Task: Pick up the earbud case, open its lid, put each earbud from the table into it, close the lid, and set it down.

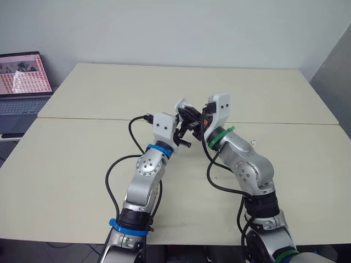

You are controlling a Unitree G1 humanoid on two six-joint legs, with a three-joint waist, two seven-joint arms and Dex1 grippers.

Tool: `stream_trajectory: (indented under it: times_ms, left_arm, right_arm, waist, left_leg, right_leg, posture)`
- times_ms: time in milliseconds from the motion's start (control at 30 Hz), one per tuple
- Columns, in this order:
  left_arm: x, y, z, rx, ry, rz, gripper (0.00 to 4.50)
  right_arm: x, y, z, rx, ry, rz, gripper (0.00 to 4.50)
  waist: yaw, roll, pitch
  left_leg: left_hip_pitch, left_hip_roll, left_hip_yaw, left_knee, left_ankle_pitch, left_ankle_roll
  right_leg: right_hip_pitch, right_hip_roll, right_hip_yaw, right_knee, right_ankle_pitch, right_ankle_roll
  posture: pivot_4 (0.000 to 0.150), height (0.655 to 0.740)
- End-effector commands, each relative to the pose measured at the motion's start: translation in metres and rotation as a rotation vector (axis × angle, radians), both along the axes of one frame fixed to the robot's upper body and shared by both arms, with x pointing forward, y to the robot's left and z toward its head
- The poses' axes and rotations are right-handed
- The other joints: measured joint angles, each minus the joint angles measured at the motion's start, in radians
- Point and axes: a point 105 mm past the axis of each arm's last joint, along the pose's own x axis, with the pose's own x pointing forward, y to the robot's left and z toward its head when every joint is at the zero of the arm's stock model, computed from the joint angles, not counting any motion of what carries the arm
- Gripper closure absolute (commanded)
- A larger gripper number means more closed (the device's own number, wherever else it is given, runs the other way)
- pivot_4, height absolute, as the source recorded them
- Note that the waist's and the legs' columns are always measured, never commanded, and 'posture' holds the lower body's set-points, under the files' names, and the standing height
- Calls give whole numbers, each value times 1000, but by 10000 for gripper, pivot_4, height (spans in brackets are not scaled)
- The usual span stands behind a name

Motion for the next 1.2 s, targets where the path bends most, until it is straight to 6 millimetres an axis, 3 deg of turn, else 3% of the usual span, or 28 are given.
stream_trajectory:
  times_ms: [33, 233, 467, 633, 867, 933, 1100, 1200]
  left_arm:
    - [-16, -4, 46, -55, -194, -22, 37481]
    - [-15, -2, 43, -54, -182, -27, 37481]
    - [-13, 1, 36, -69, -146, -29, 37481]
    - [-14, 6, 27, -57, -108, -51, 37481]
    - [-22, 20, 10, 18, -50, -112, 37481]
    - [-34, 20, 2, 56, -20, -198, 37481]
    - [-56, 29, -12, 131, 52, -332, 37481]
    - [-53, 40, -13, 151, 57, -309, 37481]
  right_arm:
    - [3, -4, -14, -20, 54, -24, 28518]
    - [2, -4, -12, -31, 32, -13, 6469]
    - [-5, -11, -5, -34, -9, 52, 6469]
    - [-10, -33, -2, -95, -40, 114, 6469]
    - [-16, -92, 12, -289, -49, 240, 6469]
    - [-4, -127, 2, -421, -16, 173, 6469]
    - [24, -217, -46, -749, 134, -46, 6469]
    - [32, -241, -62, -801, 180, -107, 6469]
  waist:
    - [0, 0, 0]
    - [0, 0, 0]
    - [0, 0, 0]
    - [0, 0, 0]
    - [0, 0, 0]
    - [0, 0, 0]
    - [0, 0, 0]
    - [-1, 0, 0]
  left_leg:
    - [0, 0, 0, 0, 0, 0]
    - [0, 0, 0, 0, 0, 0]
    - [0, 0, 0, 0, 0, 0]
    - [0, 0, 0, 0, 0, 0]
    - [0, 0, 1, 0, 0, 0]
    - [0, 0, 1, 0, 0, 0]
    - [1, 0, 3, 0, 0, 0]
    - [2, 0, 5, 0, 0, 0]
  right_leg:
    - [0, 0, 0, 0, 0, 0]
    - [0, 0, 0, 0, 0, 0]
    - [0, 0, 0, 0, 0, 1]
    - [0, 0, 0, -1, 0, 1]
    - [0, 0, 1, -1, -2, 3]
    - [0, 0, 1, -1, -2, 3]
    - [1, 0, 2, -3, -2, 3]
    - [1, 0, 3, -3, -2, 3]
  posture:
    - [1500, 7400]
    - [1500, 7400]
    - [1500, 7400]
    - [1500, 7400]
    - [1500, 7400]
    - [1500, 7400]
    - [1500, 7400]
    - [1500, 7400]
